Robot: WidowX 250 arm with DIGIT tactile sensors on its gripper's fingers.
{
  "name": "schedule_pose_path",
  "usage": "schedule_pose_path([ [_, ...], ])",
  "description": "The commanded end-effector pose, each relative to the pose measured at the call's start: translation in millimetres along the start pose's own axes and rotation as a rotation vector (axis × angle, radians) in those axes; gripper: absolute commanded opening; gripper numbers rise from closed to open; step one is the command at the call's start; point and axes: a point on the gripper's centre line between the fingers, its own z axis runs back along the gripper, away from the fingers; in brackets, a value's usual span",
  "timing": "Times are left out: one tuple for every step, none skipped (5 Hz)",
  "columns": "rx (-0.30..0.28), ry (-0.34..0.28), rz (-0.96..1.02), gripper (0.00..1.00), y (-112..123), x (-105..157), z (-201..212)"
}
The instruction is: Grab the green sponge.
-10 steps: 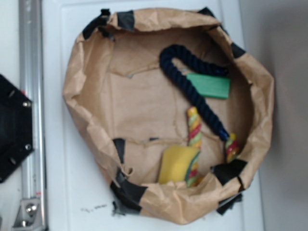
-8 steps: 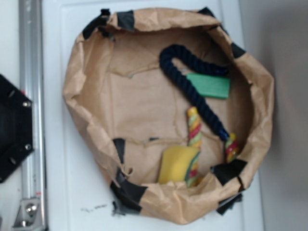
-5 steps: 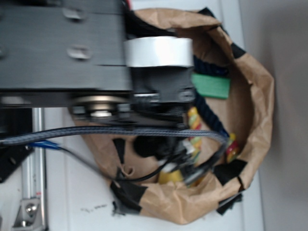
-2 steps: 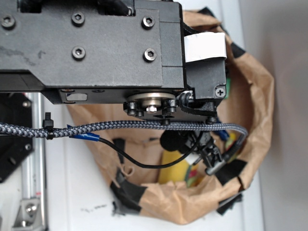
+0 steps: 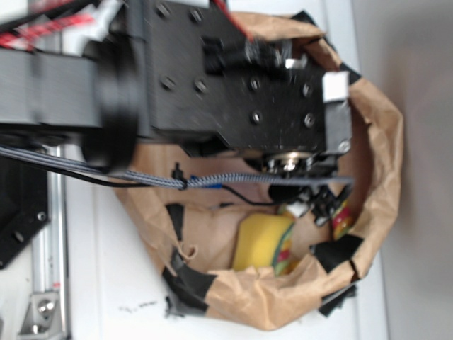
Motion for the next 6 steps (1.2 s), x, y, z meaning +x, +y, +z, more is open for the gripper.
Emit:
schedule_pose_path([
  [-0.207,0.027,-0.081,1.0,-23,-29,5],
  [-0.301,-0.032,-0.056,1.0,-6,-39,30],
  [-0.361,-0.089,-0.022,1.0,6,-34,43],
  [-0.363,-0.057,-0.042,1.0,0,-35,33],
  [-0.359,-0.005,-0.071,1.0,-12,-37,21],
  [-0.325,0.045,-0.113,1.0,-24,-41,9],
])
